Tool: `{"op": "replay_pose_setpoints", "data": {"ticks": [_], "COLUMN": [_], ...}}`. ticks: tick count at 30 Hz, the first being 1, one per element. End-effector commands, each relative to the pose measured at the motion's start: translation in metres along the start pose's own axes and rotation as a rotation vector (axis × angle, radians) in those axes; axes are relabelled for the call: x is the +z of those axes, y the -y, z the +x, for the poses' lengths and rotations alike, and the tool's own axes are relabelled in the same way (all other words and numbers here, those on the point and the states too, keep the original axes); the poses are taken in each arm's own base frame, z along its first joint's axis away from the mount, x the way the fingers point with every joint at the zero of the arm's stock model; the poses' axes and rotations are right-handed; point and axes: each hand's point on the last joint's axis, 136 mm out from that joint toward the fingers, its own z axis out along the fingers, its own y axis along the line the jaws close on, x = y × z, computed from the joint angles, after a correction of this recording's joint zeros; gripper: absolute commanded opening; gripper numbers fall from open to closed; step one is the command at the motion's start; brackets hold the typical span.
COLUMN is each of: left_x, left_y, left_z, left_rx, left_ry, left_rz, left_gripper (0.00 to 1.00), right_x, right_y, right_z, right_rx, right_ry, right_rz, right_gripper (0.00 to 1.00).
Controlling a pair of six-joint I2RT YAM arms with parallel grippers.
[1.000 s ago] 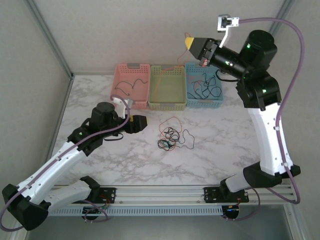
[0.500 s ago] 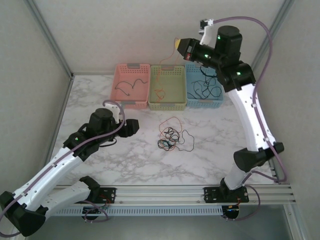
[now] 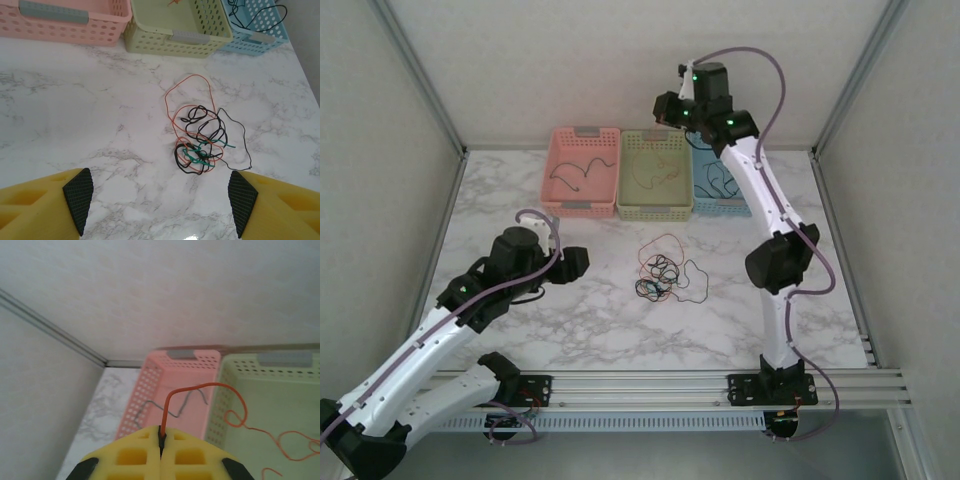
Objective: Untangle the cables
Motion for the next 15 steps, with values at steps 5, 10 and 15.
{"op": "replay_pose_setpoints", "data": {"ticks": [5, 10, 15], "left_x": [0.004, 0.010, 0.023], "left_y": [0.001, 0.001, 0.007], "left_z": [0.011, 0.015, 0.020], "left_rx": [-0.012, -0.024, -0.043], "left_ry": [-0.026, -0.042, -0.072], "left_rz": [0.029, 0.033, 0.058], "left_gripper": [0.74, 0.74, 0.74], "right_x": [0.059, 0.072, 0.038], "right_y": [0.081, 0.084, 0.069], "right_z": [0.044, 0.078, 0.071], "right_rx": [-0.094, -0.086, -0.123], "right_ry": [-0.105, -0.222, -0.216], "right_rz": [0.240, 0.199, 0.209], "right_gripper": [0.07, 0.49, 0.59]}}
